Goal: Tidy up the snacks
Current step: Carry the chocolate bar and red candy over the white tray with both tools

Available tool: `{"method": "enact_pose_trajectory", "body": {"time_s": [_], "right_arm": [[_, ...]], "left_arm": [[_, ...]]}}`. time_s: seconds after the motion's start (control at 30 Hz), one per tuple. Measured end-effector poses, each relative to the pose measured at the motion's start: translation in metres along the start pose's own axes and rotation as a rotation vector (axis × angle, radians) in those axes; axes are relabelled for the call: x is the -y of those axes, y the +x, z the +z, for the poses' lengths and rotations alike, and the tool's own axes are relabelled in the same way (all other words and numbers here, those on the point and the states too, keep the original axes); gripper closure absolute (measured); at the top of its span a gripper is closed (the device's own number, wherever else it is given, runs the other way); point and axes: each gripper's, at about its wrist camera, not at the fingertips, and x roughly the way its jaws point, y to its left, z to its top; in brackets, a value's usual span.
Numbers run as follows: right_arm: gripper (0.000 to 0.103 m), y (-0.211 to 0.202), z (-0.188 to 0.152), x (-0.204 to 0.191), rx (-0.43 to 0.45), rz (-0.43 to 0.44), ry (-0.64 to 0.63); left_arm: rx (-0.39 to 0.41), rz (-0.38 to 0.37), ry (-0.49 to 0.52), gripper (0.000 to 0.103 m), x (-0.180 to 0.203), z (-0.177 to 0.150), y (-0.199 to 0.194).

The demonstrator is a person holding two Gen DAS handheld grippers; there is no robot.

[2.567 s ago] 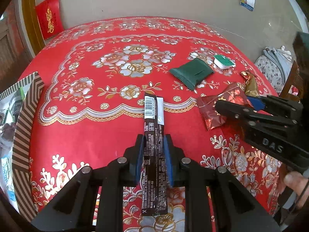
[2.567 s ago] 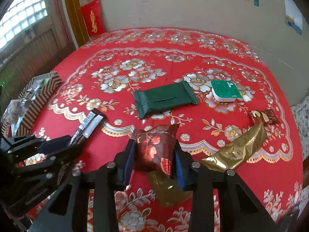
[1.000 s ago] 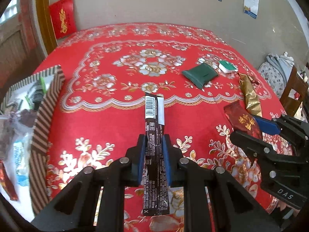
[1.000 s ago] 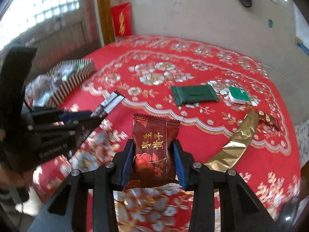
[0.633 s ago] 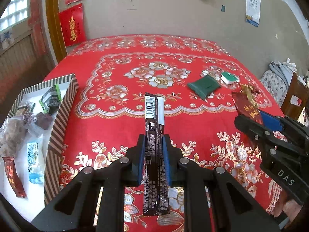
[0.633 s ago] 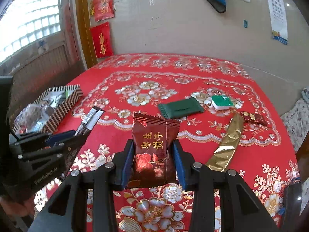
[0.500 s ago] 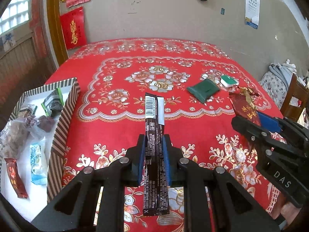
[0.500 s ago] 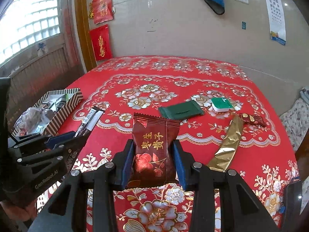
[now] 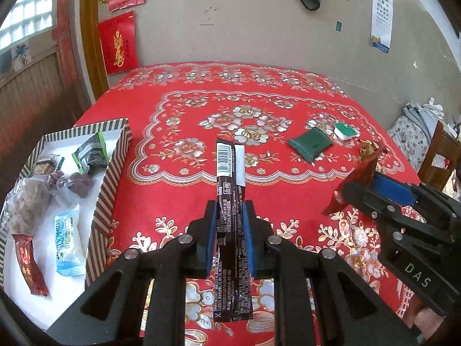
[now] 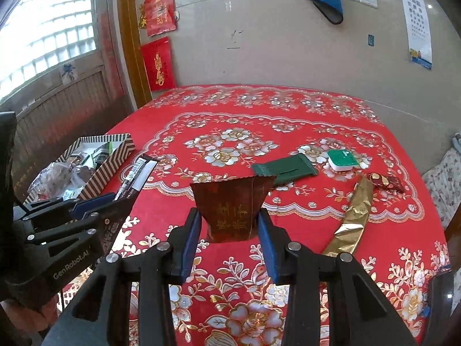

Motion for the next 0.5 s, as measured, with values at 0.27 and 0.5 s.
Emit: {"method": "enact_pose_trajectory", "body": {"time_s": [0.27,0.5], "right_arm": [[0.064,0.001,0.003,-0.011,-0.003,0.019,-0.021],[0.064,0.005,0.007,-0.026,-0.009,0.044,-0.048]], "left_arm": [[0.01,-0.003,-0.023,0.083,-0.013,0.0,-0.008],[0.021,0.017,-0.041,0.083,-0.028,0.001,-0.014]]}}
